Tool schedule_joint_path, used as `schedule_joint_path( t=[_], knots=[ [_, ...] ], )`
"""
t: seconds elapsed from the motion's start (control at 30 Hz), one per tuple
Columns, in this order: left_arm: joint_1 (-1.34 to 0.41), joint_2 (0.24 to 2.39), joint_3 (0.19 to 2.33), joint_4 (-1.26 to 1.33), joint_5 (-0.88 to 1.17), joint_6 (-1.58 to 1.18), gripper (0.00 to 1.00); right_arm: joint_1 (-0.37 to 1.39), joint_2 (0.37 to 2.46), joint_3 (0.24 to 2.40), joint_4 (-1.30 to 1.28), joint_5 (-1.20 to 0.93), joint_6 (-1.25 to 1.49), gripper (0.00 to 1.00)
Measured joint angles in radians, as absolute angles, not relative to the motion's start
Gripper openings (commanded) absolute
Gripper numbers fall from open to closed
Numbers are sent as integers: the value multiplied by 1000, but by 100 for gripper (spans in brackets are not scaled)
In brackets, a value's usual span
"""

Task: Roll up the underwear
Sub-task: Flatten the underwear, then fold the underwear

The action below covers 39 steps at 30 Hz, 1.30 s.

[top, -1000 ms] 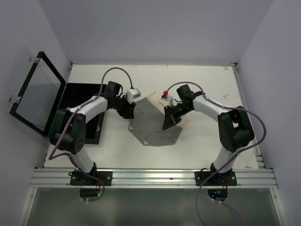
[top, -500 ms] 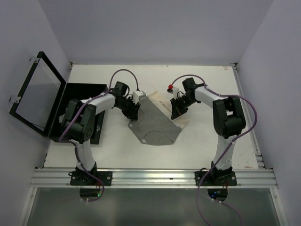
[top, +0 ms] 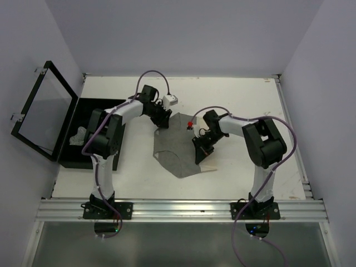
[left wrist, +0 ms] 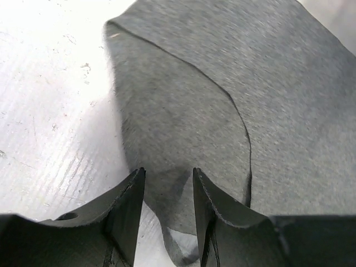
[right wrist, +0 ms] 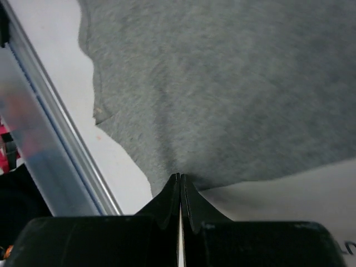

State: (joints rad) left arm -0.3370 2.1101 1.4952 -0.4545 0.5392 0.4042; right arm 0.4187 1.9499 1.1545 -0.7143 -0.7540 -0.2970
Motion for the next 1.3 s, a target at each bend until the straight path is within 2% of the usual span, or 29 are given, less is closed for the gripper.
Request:
schedule_joint_path(
  t=[0.07, 0.2, 0.37, 0.5, 0.6, 0.9, 1.03, 1.3],
  knots=[
    [-337, 2105, 1495, -453, 539, 404, 44, 466, 1950, 1158, -715, -772, -272, 0],
    [-335, 2005, 1415, -438, 537, 423, 44, 447, 1903, 1201, -730, -778, -264, 10],
    [-334, 1668, 1169, -419, 573, 513, 46, 331, 1725, 1207, -774, -765, -381, 22],
    [-340, 1370, 952, -371, 628, 618, 46, 333, 1490, 1095, -766, -720, -579, 24],
    [-389, 1244, 821, -346, 623, 703, 45, 355, 1332, 972, -761, -669, -763, 26],
    [-786, 1113, 457, -184, 457, 833, 44, 427, 1113, 603, -636, -568, -1177, 32],
    [-882, 1194, 450, -112, 414, 853, 43, 468, 1096, 522, -600, -556, -1294, 31],
    [-957, 1317, 477, -20, 368, 849, 43, 529, 1193, 528, -552, -522, -1351, 32]
  ],
)
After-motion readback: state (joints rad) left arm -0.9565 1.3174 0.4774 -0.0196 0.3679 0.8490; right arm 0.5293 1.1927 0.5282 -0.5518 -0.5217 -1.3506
